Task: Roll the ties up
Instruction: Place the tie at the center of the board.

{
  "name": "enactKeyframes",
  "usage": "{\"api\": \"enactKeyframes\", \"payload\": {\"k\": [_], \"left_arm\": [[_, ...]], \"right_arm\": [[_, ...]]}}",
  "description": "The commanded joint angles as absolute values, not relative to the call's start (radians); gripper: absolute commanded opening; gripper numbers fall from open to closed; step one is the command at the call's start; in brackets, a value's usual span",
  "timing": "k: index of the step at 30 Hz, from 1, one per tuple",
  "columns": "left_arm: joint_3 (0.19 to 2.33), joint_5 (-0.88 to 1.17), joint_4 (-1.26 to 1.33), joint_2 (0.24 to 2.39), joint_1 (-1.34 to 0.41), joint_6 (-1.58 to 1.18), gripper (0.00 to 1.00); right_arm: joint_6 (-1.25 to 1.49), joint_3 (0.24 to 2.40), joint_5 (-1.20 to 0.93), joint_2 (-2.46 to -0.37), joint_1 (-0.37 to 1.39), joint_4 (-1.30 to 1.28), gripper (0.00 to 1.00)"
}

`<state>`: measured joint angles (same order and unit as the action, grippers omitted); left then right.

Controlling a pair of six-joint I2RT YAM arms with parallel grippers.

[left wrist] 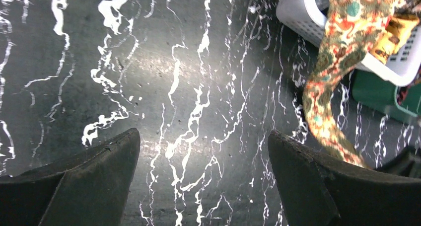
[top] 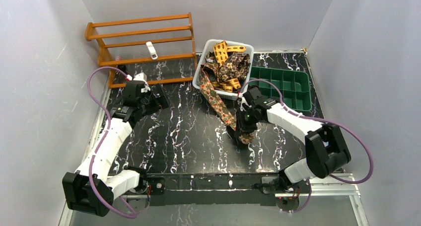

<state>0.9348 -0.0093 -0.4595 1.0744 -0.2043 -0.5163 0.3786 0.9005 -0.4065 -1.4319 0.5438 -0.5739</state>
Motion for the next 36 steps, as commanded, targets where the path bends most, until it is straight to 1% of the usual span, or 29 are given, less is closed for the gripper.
{"api": "enactKeyframes", "payload": {"k": [1,2,3,5,6,7,10,12,15,22,24,27,31,34,36], "left_arm": [[0.910,0.109,-0.431,1.064,-0.201,-0.489,0.98],[0.905,0.114,-0.430,1.061,-0.202,-0.487,0.98],[0.899,0.116,-0.427,1.058,-0.202,-0.486,0.98],[0.892,0.115,-0.427,1.057,-0.202,-0.484,0.98],[0.891,0.119,-0.427,1.058,-0.201,-0.483,0.98],[0.889,0.123,-0.428,1.060,-0.202,-0.482,0.98],[0.884,0.130,-0.427,1.063,-0.202,-0.480,0.98],[0.881,0.136,-0.427,1.064,-0.202,-0.478,0.98],[0.873,0.158,-0.424,1.070,-0.202,-0.476,0.98],[0.852,0.219,-0.414,1.079,-0.202,-0.476,0.98],[0.844,0.225,-0.413,1.076,-0.202,-0.476,0.98],[0.834,0.233,-0.413,1.068,-0.202,-0.482,0.98],[0.828,0.234,-0.413,1.048,-0.202,-0.491,0.98],[0.828,0.229,-0.413,1.042,-0.202,-0.491,0.98],[0.832,0.228,-0.414,1.044,-0.202,-0.491,0.98]], "right_arm": [[0.430,1.012,0.041,-1.432,0.536,-0.695,0.36],[0.418,1.022,0.037,-1.429,0.535,-0.681,0.31],[0.391,1.026,-0.007,-1.421,0.534,-0.648,0.32],[0.354,1.043,-0.119,-1.416,0.532,-0.601,0.63],[0.341,1.060,-0.166,-1.423,0.532,-0.595,0.67],[0.327,1.085,-0.210,-1.432,0.532,-0.592,0.68],[0.300,1.134,-0.323,-1.472,0.532,-0.597,0.67],[0.285,1.160,-0.329,-1.489,0.532,-0.599,0.66],[0.285,1.171,-0.321,-1.521,0.531,-0.547,0.68],[0.252,1.356,-0.282,-1.736,0.532,-0.543,0.75],[0.257,1.376,-0.255,-1.790,0.532,-0.470,0.77],[0.262,1.336,-0.235,-1.805,0.534,-0.308,0.82],[0.251,1.256,-0.189,-1.809,0.536,-0.079,0.92],[0.241,1.227,-0.186,-1.842,0.541,0.020,0.93],[0.241,1.223,-0.169,-1.856,0.558,0.033,0.90]]}}
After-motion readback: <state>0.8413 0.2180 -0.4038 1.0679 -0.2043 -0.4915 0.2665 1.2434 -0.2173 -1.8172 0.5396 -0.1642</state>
